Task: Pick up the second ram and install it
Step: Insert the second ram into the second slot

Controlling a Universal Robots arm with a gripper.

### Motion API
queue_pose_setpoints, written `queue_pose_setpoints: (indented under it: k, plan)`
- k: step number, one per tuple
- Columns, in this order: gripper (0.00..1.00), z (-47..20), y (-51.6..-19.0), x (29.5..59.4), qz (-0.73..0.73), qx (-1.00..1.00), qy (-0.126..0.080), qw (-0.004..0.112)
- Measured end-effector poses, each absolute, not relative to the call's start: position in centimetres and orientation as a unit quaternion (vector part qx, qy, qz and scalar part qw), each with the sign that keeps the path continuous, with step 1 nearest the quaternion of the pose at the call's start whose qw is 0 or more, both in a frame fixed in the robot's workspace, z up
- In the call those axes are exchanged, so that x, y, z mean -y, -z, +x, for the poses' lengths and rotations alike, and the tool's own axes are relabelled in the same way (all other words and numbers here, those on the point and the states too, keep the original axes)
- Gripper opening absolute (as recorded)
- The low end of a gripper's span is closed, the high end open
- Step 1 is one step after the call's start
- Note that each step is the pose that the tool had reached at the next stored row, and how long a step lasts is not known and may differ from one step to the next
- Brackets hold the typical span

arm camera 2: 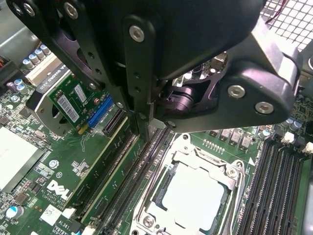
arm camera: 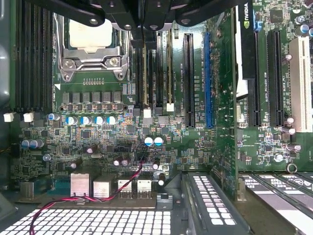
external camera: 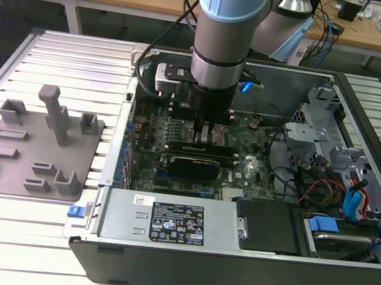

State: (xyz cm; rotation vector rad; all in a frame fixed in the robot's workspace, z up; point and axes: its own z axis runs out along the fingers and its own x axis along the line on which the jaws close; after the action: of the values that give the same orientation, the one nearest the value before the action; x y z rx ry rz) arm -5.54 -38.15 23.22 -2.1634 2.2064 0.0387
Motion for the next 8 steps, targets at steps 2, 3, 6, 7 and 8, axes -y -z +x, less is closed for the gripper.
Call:
queue_pose_setpoints:
  k: [2,3,6,7,8]
  plan:
    - [0.09,-5.5,-23.3,38.1,-0.7,-0.714,-0.013,0.026]
    - [0.09,-5.5,-23.5,38.1,-0.7,-0.714,-0.013,0.026]
    - [0.09,-5.5,-24.5,38.1,-0.7,-0.714,-0.013,0.026]
    - [0.09,-5.5,-24.5,38.1,-0.7,-0.714,-0.013,0.026]
    - [0.09,-5.5,-24.5,38.2,-0.695,-0.718,-0.012,0.026]
